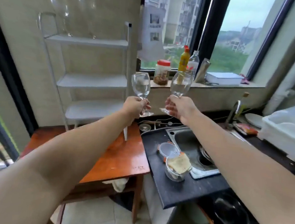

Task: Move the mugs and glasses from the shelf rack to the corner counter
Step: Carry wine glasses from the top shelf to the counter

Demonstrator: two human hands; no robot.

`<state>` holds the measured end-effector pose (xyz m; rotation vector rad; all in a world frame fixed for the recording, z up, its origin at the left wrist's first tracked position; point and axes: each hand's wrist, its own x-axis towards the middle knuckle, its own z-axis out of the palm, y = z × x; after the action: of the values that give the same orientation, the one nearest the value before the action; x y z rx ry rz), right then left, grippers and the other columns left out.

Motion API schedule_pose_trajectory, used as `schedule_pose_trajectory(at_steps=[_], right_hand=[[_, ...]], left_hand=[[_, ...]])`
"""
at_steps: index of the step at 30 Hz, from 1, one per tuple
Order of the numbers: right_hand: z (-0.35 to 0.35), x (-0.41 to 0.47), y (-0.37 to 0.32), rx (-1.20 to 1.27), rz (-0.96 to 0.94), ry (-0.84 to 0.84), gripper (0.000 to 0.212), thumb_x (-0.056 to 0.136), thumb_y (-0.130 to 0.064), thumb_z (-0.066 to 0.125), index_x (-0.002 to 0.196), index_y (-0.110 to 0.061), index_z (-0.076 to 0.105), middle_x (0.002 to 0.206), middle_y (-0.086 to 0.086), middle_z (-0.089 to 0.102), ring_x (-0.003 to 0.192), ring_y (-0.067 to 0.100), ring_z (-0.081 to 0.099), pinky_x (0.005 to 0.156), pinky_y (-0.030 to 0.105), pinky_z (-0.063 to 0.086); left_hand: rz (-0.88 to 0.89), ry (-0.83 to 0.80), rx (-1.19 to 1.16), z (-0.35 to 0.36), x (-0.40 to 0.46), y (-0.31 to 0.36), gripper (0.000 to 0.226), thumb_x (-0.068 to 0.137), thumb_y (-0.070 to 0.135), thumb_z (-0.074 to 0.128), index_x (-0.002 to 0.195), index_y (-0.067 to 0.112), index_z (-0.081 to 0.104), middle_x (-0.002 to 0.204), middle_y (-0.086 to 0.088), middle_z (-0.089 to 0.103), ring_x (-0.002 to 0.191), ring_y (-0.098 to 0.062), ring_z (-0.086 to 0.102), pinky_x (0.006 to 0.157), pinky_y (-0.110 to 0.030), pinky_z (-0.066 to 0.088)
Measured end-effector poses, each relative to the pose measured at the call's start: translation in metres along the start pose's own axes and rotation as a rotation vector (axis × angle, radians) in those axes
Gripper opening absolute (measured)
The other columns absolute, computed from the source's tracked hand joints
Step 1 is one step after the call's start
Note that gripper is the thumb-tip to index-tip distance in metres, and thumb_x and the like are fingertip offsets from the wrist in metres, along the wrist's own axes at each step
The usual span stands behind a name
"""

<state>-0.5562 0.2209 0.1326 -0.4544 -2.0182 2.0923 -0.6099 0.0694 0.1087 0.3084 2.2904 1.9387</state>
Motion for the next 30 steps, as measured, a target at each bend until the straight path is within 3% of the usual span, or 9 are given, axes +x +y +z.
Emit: schedule_pose_trajectory(at_steps=[5, 10, 12, 17, 22, 25, 28, 30], right_hand=[[-0.088, -0.052, 0.084, 0.075, 0.185, 0.192, 0.025, 0.097, -0.010, 0.047, 0.073, -0.010, 0.053, 0.070, 0.005, 0.054, 0.031, 0.000, 0.053, 0.032, 0.012, 0.040], [-0.163, -0.110, 0.149, 0.168, 0.356, 0.383, 0.024, 0.096, -0.009, 0.048, 0.073, -0.011, 0.053, 0.069, 0.004, 0.053, 0.030, 0.001, 0.051, 0.031, 0.012, 0.038], [-0.196, -0.136, 0.170, 0.211, 0.412, 0.488, 0.024, 0.097, -0.009, 0.047, 0.074, -0.010, 0.052, 0.068, 0.005, 0.052, 0.038, 0.007, 0.053, 0.032, 0.012, 0.039], [-0.259, -0.185, 0.209, 0.263, 0.506, 0.741, 0.022, 0.096, -0.010, 0.048, 0.075, -0.013, 0.052, 0.069, 0.004, 0.052, 0.046, 0.010, 0.052, 0.032, 0.013, 0.040], [-0.306, -0.227, 0.230, 0.306, 0.538, 0.941, 0.021, 0.095, -0.007, 0.048, 0.075, -0.013, 0.049, 0.067, 0.003, 0.051, 0.039, 0.007, 0.054, 0.033, 0.012, 0.041], [-0.329, -0.250, 0.241, 0.348, 0.556, 1.049, 0.020, 0.095, -0.007, 0.047, 0.076, -0.013, 0.050, 0.067, 0.003, 0.051, 0.042, 0.008, 0.055, 0.033, 0.013, 0.042], [-0.354, -0.275, 0.253, 0.390, 0.576, 1.136, 0.020, 0.095, -0.008, 0.047, 0.076, -0.013, 0.050, 0.067, 0.003, 0.052, 0.030, 0.002, 0.054, 0.033, 0.013, 0.043], [-0.371, -0.290, 0.257, 0.414, 0.574, 1.183, 0.021, 0.095, -0.008, 0.047, 0.075, -0.013, 0.051, 0.067, 0.002, 0.052, 0.029, 0.001, 0.053, 0.033, 0.013, 0.043]], left_hand=[[-0.189, -0.177, 0.138, 0.101, -0.047, -0.066, 0.029, 0.097, 0.016, 0.051, 0.071, 0.008, 0.060, 0.077, -0.009, 0.063, 0.021, 0.000, 0.037, 0.028, -0.008, 0.026], [-0.320, -0.358, 0.176, 0.179, -0.094, -0.113, 0.024, 0.096, 0.011, 0.052, 0.073, 0.006, 0.057, 0.044, 0.004, 0.058, 0.022, -0.001, 0.040, 0.025, -0.008, 0.024], [-0.341, -0.466, 0.206, 0.218, -0.110, -0.124, 0.020, 0.096, 0.012, 0.052, 0.078, 0.005, 0.057, 0.058, -0.001, 0.058, 0.030, -0.005, 0.045, 0.025, -0.008, 0.025], [-0.325, -0.749, 0.305, 0.300, -0.139, -0.142, 0.031, 0.094, 0.011, 0.050, 0.064, 0.012, 0.056, 0.068, -0.005, 0.061, 0.039, -0.010, 0.039, 0.030, -0.010, 0.025], [-0.244, -0.945, 0.435, 0.372, -0.163, -0.151, 0.030, 0.093, 0.013, 0.052, 0.064, 0.013, 0.058, 0.056, 0.002, 0.062, 0.038, -0.007, 0.045, 0.037, -0.016, 0.034], [-0.238, -1.029, 0.451, 0.409, -0.177, -0.157, 0.030, 0.089, 0.010, 0.054, 0.060, 0.012, 0.059, 0.070, -0.010, 0.061, 0.051, -0.021, 0.050, 0.060, -0.031, 0.053], [-0.248, -1.129, 0.484, 0.447, -0.196, -0.158, 0.031, 0.087, 0.006, 0.051, 0.056, 0.009, 0.058, 0.058, -0.006, 0.050, 0.032, -0.013, 0.050, 0.066, -0.039, 0.054], [-0.235, -1.181, 0.513, 0.471, -0.211, -0.153, 0.033, 0.086, 0.006, 0.050, 0.055, 0.010, 0.057, 0.056, -0.005, 0.048, 0.022, -0.007, 0.045, 0.057, -0.029, 0.050]])
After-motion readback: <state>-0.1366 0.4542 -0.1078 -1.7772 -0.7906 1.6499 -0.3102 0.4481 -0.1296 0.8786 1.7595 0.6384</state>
